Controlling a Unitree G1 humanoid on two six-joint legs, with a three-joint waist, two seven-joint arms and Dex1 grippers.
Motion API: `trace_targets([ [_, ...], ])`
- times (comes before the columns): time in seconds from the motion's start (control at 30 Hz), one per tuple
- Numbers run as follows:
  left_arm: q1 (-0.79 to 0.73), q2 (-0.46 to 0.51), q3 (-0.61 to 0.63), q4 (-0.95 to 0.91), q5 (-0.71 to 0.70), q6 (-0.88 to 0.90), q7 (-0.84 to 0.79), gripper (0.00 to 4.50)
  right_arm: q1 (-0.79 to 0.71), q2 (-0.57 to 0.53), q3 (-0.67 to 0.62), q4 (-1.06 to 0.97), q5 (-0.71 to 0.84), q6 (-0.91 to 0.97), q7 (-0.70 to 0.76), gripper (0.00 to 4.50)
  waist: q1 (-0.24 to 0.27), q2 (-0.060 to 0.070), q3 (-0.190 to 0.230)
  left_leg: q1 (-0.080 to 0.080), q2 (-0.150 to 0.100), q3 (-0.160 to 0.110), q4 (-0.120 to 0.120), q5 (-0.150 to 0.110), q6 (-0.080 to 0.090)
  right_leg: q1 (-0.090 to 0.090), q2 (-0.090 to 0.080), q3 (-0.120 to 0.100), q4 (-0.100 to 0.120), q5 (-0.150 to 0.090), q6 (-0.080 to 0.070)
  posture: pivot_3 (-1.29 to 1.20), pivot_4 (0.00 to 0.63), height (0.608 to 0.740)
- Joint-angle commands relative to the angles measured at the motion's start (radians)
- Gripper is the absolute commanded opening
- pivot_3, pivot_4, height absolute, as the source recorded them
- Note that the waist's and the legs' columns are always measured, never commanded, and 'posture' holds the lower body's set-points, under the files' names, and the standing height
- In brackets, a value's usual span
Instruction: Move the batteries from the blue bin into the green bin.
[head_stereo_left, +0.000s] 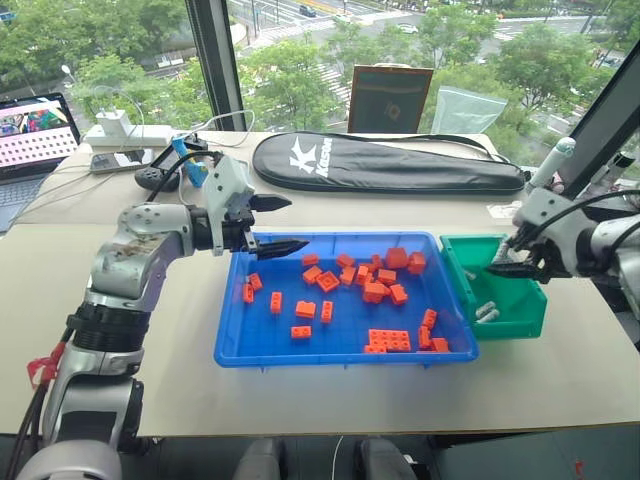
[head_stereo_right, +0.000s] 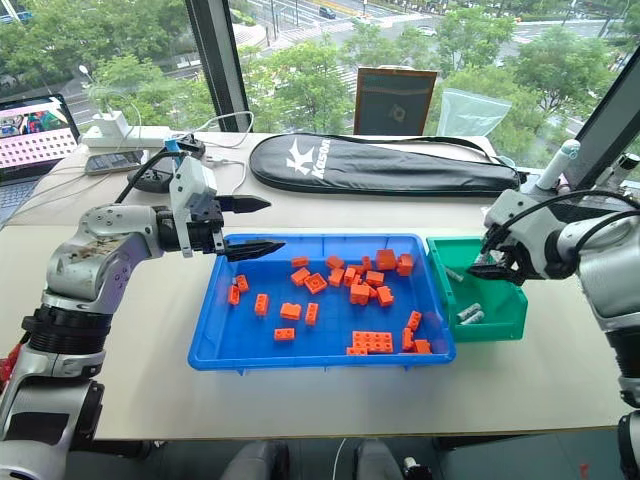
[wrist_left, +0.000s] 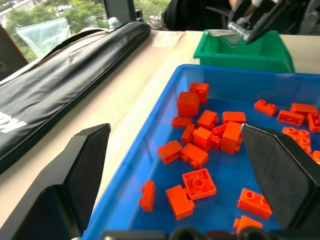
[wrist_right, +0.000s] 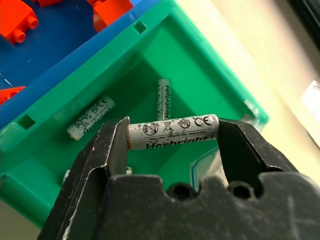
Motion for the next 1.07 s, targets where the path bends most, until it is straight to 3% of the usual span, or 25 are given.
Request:
trace_targets([
  [0.03, -0.004, 0.012, 0.024, -0.031, 0.000, -0.008, 0.013, 4.50, -0.008, -0.024, -0.044, 0.004, -0.013, -0.029, -0.013, 4.46, 0.001, 0.000, 0.000, 0.000, 0.000, 0.000, 0.000, 0.000, 0.000, 0.000, 0.000, 0.000, 0.000, 0.000, 0.000, 0.00, 0.150, 0.740],
  [0.2, 0.015, 0.034, 0.044, -0.044, 0.000, -0.005, 0.027, 4.50, -0.012, -0.027, -0.136, 0.001, 0.050, -0.004, -0.007, 4.46, 0.003, 0.000, 0.000, 0.000, 0.000, 0.000, 0.000, 0.000, 0.000, 0.000, -0.001, 0.000, -0.001, 0.000, 0.000, 0.00, 0.150, 0.740],
  [0.3, 0.020, 0.046, 0.069, -0.040, -0.010, 0.005, 0.040, 4.50, 0.016, -0.002, -0.256, 0.002, 0.109, -0.071, -0.025, 4.46, 0.003, 0.000, 0.000, 0.000, 0.000, 0.000, 0.000, 0.000, 0.000, 0.000, 0.000, 0.000, 0.000, 0.000, 0.000, 0.00, 0.150, 0.740],
  [0.43, 0.019, 0.046, 0.103, -0.027, -0.027, 0.017, 0.062, 4.50, 0.045, 0.073, -0.415, -0.012, 0.227, -0.057, -0.058, 4.46, 0.003, 0.000, 0.000, 0.000, 0.000, 0.000, 0.000, 0.000, 0.000, 0.001, 0.000, 0.000, -0.001, 0.000, 0.000, 0.00, 0.150, 0.740],
  [0.6, 0.067, 0.062, 0.156, -0.022, -0.026, 0.030, 0.111, 4.50, 0.142, 0.247, -0.685, -0.123, 0.394, -0.069, -0.174, 4.46, 0.002, 0.000, 0.000, 0.000, 0.000, -0.002, 0.000, 0.000, 0.000, 0.002, 0.000, -0.001, 0.000, 0.000, 0.000, 0.00, 0.150, 0.740],
  [0.8, 0.155, 0.073, 0.195, -0.028, -0.049, 0.055, 0.119, 4.50, 0.312, 0.268, -0.725, -0.192, 0.436, -0.081, -0.173, 4.46, 0.002, 0.000, 0.000, 0.000, -0.001, -0.001, 0.000, 0.000, 0.000, 0.002, -0.001, 0.000, 0.000, 0.000, 0.000, 0.00, 0.150, 0.740],
  [1.07, 0.177, 0.055, 0.192, -0.004, -0.062, 0.055, 0.123, 4.50, 0.367, 0.264, -0.692, -0.197, 0.432, -0.111, -0.208, 4.46, 0.001, 0.001, 0.000, 0.002, 0.000, -0.001, 0.000, 0.000, 0.000, 0.003, 0.000, 0.000, 0.000, 0.000, 0.000, 0.00, 0.150, 0.740],
])
